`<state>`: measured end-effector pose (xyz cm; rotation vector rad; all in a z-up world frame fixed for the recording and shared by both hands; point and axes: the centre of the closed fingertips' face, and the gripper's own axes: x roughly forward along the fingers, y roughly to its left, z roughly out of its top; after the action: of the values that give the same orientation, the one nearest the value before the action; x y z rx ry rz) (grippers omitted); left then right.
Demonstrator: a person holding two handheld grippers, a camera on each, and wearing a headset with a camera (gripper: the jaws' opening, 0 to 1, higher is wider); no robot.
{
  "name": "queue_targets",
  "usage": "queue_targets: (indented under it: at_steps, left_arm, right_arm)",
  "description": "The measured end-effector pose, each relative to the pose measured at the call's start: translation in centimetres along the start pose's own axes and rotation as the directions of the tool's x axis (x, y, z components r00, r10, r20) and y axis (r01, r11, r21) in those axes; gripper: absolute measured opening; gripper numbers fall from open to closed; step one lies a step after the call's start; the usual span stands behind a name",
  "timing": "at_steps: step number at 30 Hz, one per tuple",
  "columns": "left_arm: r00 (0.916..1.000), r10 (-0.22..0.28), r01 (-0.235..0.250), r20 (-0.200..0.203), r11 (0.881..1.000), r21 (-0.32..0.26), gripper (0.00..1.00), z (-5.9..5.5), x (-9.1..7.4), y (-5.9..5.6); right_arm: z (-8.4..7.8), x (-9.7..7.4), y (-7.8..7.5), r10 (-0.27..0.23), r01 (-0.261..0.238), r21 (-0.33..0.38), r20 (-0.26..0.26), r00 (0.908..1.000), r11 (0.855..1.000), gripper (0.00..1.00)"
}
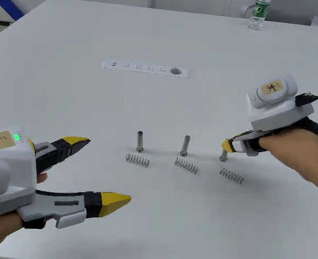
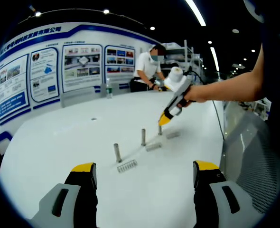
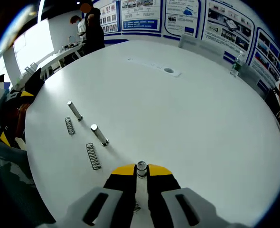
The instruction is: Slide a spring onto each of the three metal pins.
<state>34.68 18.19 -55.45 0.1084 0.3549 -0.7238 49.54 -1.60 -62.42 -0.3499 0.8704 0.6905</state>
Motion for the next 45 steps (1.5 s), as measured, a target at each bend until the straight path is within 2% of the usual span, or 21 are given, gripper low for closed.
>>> queue_targets:
  at_steps: [18,27,36,45]
  left_arm:
    - [1.0000,0.000,0.000,0.000,1.000,0.000,0.85,0.0,0.1,0.0]
    - [1.0000,-0.003,0.003,0.004,1.000,0.001,0.85,0.2,0.2,-0.1]
    - [1.0000,-0.008,0.008,0.004,1.000,0.002,0.85,0.2,0.4,-0.3]
    - [1.0000,-0.009,0.009,0.004,1.000,0.004,0.85,0.3,0.4,-0.2]
  right_arm:
    - [0.1,0.0,0.2,0.022,-0.022,-0.017,0.004,0.9997,1.000,0.10]
    - [0.2,-0.3,0.3,0.029,-0.029,-0.026,0.014,0.9995,0.999,0.13]
    - [0.0,-1.3,-0.2,0.020,-0.019,-0.020,0.032,0.9993,1.000,0.15]
    - [-1.3,-2.9,-0.7,0.016,-0.015,-0.038,0.030,0.9994,0.999,0.16]
